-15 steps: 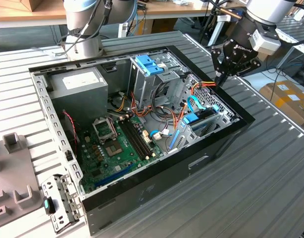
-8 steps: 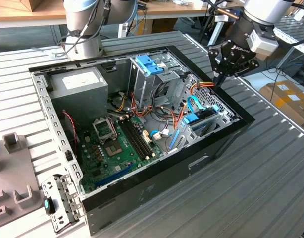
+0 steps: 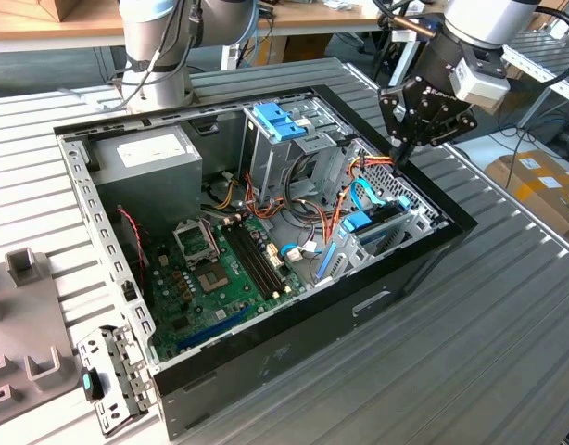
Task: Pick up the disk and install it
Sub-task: 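Insert the second disk wire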
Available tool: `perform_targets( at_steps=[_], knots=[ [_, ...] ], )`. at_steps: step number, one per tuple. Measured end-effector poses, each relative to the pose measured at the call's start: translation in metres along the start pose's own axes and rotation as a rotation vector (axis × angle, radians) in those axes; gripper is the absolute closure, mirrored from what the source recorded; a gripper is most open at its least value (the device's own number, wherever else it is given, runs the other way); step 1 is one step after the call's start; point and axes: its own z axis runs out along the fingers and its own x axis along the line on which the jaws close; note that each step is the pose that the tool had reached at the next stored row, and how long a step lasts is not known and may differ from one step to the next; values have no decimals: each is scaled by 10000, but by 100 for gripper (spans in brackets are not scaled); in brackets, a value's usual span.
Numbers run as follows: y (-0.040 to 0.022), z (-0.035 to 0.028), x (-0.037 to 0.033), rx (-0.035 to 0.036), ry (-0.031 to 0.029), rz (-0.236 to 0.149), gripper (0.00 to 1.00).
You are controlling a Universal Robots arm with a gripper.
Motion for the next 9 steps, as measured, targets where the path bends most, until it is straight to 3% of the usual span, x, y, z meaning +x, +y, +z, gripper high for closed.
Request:
perform_targets(
  at_steps=[5,9],
  knots=[
    [41,-1,-49,17,22,1,84],
    [42,5,-49,23,50,543,84]
  ],
)
